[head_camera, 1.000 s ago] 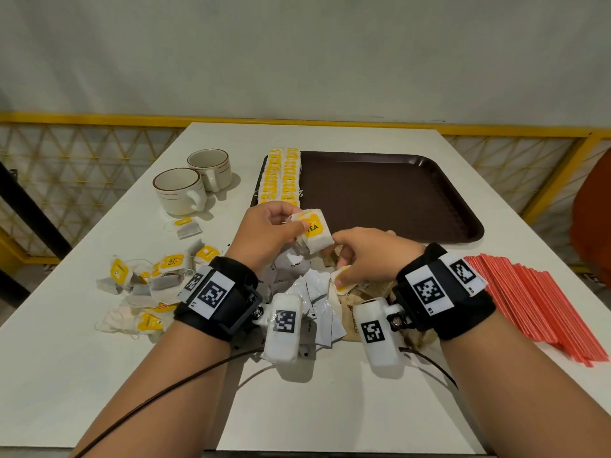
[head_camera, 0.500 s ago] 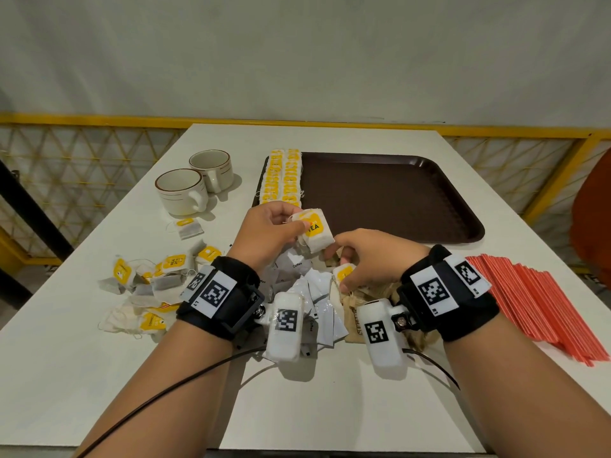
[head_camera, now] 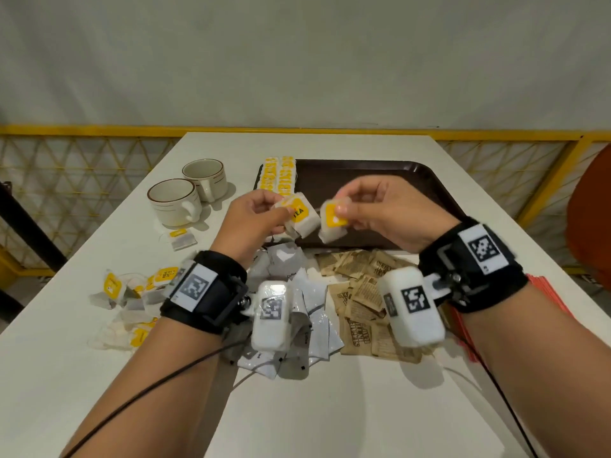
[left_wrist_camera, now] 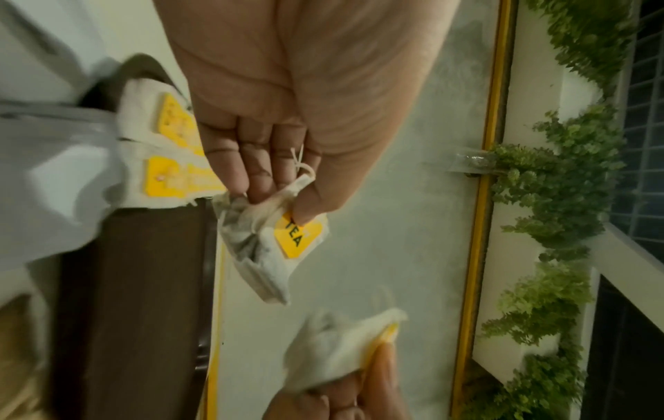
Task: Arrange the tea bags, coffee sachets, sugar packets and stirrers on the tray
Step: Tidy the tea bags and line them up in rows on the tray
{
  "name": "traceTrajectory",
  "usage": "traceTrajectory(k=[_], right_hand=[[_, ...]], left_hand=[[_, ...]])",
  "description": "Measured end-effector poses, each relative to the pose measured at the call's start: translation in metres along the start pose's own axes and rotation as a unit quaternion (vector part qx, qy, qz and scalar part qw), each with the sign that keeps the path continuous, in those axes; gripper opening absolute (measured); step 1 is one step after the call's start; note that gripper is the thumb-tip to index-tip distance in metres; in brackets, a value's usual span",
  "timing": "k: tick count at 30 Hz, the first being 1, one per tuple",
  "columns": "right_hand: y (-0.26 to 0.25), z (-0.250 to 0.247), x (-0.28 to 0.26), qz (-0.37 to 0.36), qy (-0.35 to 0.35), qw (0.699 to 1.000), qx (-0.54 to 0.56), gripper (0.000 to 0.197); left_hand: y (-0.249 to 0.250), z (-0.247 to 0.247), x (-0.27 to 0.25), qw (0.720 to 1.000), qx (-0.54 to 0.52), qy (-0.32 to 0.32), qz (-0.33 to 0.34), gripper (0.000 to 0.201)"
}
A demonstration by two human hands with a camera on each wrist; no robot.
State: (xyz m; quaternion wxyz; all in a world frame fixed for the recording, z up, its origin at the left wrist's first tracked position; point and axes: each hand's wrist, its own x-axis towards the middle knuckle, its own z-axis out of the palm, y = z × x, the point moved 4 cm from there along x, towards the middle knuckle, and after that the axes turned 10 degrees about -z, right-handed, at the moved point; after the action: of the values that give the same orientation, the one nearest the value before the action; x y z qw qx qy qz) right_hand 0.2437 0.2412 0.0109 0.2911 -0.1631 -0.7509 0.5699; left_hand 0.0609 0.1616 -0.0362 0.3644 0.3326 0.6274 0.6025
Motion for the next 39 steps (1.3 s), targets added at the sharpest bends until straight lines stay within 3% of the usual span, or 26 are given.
traceTrajectory(k=[3, 5, 11, 14, 20, 33, 39], right_hand=[[0.003, -0.007, 0.022, 0.003, 0.040, 0.979, 0.198, 0.011], [0.009, -0.013, 0.042, 0.007, 0.061, 0.973, 0.224, 0.005], [0.028, -0.040, 0.120, 0.015, 0.071, 0.997, 0.032, 0.015], [0.040, -0.054, 0.157, 0.024, 0.062, 0.995, -0.072, 0.019], [0.070, -0.072, 0.209, 0.037, 0.034, 0.985, -0.168, 0.026], [0.135, -0.082, 0.261, 0.077, 0.004, 0.977, -0.200, 0.021], [0.145, -0.079, 0.261, 0.086, 0.023, 0.978, -0.187, 0.019]], left_hand=[[0.023, -0.001, 0.020, 0.999, 0.021, -0.008, 0.024, 0.014], [0.039, 0.001, 0.039, 0.998, 0.044, -0.022, 0.031, 0.014], [0.070, 0.013, 0.124, 0.980, 0.191, -0.054, 0.017, 0.019], [0.071, 0.021, 0.170, 0.965, 0.250, -0.072, -0.013, 0.022], [0.061, 0.036, 0.236, 0.937, 0.337, -0.084, -0.039, 0.020], [0.044, 0.048, 0.308, 0.868, 0.485, -0.101, -0.025, 0.016], [0.035, 0.046, 0.315, 0.872, 0.476, -0.110, -0.033, 0.016]])
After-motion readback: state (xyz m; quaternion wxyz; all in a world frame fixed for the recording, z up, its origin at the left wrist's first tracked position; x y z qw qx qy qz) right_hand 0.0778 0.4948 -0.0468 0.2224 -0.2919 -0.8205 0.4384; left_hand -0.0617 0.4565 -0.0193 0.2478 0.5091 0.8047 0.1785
